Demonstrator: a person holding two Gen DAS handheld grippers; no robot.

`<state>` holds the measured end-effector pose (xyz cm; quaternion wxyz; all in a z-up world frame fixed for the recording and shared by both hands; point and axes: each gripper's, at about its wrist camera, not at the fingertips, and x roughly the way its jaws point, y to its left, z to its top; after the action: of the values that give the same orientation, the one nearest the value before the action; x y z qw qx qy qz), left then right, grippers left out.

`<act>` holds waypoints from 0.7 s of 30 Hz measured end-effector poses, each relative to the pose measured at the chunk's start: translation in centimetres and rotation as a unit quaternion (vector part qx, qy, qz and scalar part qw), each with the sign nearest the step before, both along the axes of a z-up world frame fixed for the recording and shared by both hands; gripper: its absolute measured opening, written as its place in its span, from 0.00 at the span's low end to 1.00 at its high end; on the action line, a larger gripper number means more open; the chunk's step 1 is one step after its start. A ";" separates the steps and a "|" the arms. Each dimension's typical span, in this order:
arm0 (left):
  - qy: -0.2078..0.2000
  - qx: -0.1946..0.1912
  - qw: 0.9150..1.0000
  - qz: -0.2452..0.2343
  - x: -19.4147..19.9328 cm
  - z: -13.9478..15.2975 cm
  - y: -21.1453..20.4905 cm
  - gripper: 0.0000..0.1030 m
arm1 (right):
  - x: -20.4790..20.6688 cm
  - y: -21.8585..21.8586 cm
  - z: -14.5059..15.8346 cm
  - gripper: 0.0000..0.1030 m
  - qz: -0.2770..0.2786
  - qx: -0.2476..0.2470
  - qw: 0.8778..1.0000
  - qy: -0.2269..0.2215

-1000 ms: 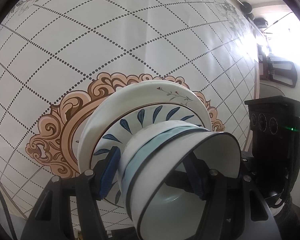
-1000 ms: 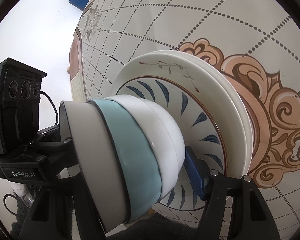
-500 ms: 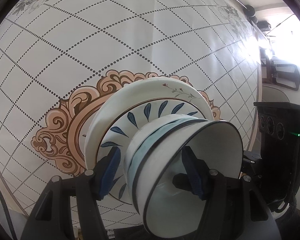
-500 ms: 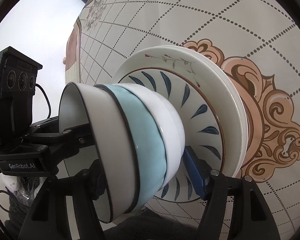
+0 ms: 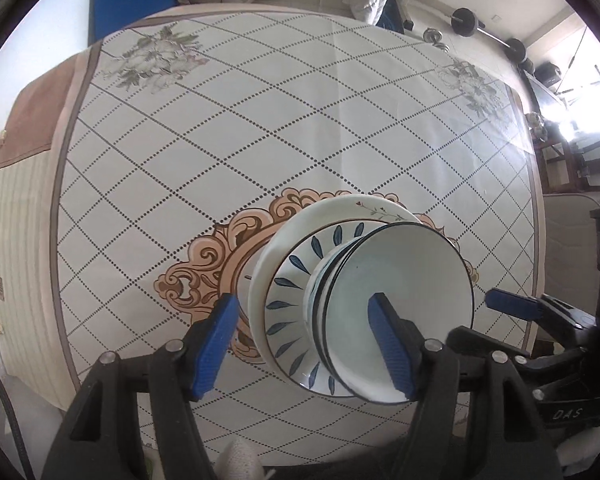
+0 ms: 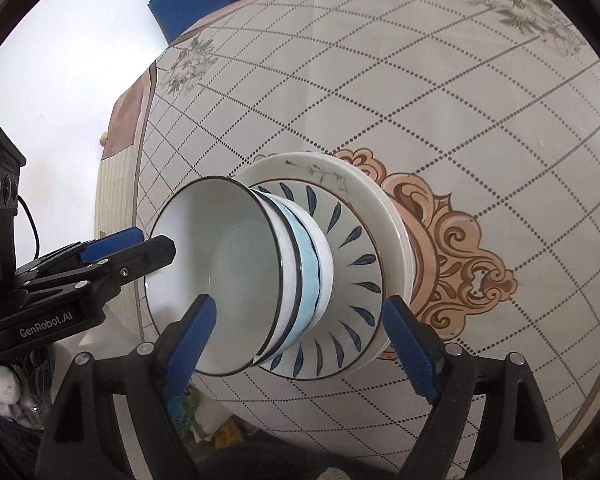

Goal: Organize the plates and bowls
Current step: 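Open both grippers and lift them away from the bowls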

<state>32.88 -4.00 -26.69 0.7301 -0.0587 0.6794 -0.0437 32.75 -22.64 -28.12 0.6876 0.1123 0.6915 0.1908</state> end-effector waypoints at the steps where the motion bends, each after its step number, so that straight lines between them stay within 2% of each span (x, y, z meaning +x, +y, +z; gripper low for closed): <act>1: -0.012 0.013 1.000 0.005 -0.4 0.7 0.2 0.71 | -0.4 -0.1 1.0 1.00 -0.001 -0.016 1.000 -0.016; 3: -0.038 0.040 0.998 0.012 -1.4 2.0 0.4 0.79 | -1.5 -0.2 3.2 1.00 -0.004 -0.049 0.997 -0.052; 6: -0.077 0.076 0.994 0.025 -3.4 4.0 0.5 0.82 | -3.5 -0.2 6.0 1.00 -0.007 -0.105 0.990 -0.098; 12: -0.094 0.072 0.992 0.036 -7.5 6.4 -0.2 0.83 | -8.5 -0.6 9.9 1.00 -0.015 -0.161 0.977 -0.139; 18: -0.098 0.056 0.992 0.051 -10.4 7.8 -0.8 0.83 | -11.6 -2.3 12.3 1.00 -0.032 -0.149 0.976 -0.152; 21: -0.115 0.056 0.989 0.068 -12.0 9.3 -1.1 0.83 | -12.7 -3.0 13.9 1.00 -0.041 -0.137 0.976 -0.167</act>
<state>20.85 -5.13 -17.39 0.8067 -0.0584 0.5869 0.0379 20.09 -25.67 -14.27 0.8093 0.0121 0.5815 0.0821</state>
